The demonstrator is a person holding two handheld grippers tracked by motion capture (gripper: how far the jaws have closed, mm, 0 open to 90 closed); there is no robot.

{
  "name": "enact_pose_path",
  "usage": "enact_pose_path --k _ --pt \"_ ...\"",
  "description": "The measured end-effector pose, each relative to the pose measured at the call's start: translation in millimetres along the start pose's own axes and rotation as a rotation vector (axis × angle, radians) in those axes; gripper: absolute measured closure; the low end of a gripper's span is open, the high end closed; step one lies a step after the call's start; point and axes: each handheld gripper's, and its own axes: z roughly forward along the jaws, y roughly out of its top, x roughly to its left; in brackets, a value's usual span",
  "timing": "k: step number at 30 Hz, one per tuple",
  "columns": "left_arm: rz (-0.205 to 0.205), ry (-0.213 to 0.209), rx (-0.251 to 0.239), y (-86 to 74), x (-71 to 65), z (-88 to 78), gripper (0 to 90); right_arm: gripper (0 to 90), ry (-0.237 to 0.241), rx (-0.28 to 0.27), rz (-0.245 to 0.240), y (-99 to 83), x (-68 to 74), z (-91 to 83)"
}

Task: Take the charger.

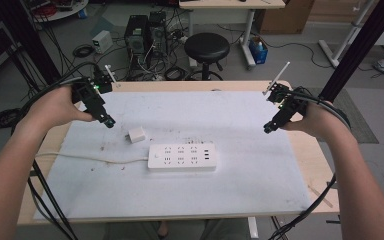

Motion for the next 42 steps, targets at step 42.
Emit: enact_pose_path --k 42 --pt "0.133 -0.042 0.058 33.0 13.4 92.7 16.6 12.6 0.024 -0.027 0.014 -8.8 -6.4 8.1"
